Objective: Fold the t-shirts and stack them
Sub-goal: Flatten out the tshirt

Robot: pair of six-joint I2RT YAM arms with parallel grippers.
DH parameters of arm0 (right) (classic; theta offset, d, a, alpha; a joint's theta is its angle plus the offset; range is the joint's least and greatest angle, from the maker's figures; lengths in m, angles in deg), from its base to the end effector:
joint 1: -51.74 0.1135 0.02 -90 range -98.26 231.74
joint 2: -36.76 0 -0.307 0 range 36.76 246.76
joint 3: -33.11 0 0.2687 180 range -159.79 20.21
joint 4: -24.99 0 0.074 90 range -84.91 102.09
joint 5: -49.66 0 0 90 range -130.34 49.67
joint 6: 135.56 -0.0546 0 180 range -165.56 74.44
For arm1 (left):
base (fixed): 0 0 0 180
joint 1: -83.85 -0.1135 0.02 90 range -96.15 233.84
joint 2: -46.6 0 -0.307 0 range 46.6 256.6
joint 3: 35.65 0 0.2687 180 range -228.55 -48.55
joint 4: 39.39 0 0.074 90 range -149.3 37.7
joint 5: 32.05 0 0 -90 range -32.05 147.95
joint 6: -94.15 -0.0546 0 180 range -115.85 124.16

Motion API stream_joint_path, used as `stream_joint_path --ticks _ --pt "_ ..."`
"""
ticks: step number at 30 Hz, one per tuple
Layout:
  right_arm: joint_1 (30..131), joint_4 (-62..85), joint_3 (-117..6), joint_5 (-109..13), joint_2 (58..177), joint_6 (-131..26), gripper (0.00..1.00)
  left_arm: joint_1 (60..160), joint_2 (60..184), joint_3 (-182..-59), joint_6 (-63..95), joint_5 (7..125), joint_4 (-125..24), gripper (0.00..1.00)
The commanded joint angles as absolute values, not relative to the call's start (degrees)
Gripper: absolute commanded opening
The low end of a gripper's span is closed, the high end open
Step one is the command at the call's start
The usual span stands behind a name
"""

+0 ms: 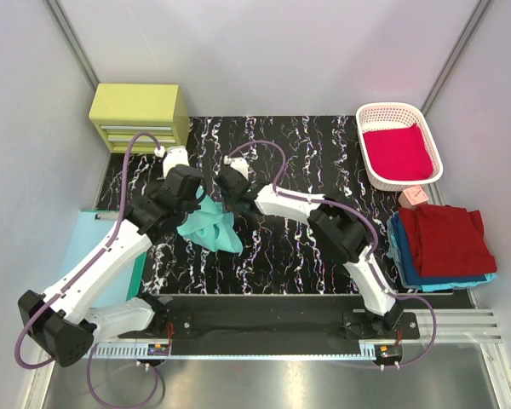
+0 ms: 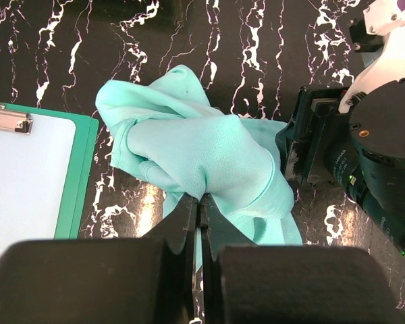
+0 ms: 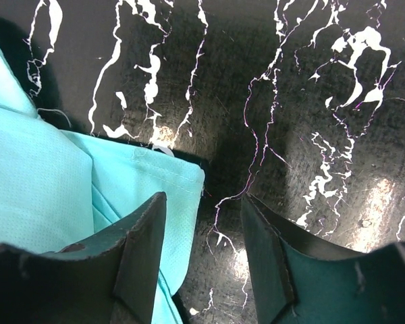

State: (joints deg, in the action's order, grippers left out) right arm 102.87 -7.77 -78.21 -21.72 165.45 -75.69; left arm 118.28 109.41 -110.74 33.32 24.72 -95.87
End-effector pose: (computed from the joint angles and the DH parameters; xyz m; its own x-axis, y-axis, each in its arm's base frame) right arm 0.3581 0.4165 0.1764 -0.7225 -0.1383 -0.6774 -0.2853 0.9521 0.1098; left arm 0.2050 -0.1043 0.3603 -0.5747 -0.1004 -0.8122 -0.1503 0.9885 -0.0158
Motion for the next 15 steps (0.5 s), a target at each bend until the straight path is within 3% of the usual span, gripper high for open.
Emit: stream_joint_path --ticks 1,9,15 --pt "102.5 -7.6 -78.1 -20.9 166.5 -76.2 0.54 118.0 109.1 -110.8 33.3 25.0 -93.3 0.00" --pt "102.4 -7.7 -78.0 -22.4 167.5 -75.7 0.43 118.0 108.7 -110.4 33.3 25.0 -93.4 0.00" --pt "102.4 -7.6 -77.2 -22.2 167.0 -75.8 0.19 118.0 109.1 -110.8 33.3 25.1 -93.3 0.00"
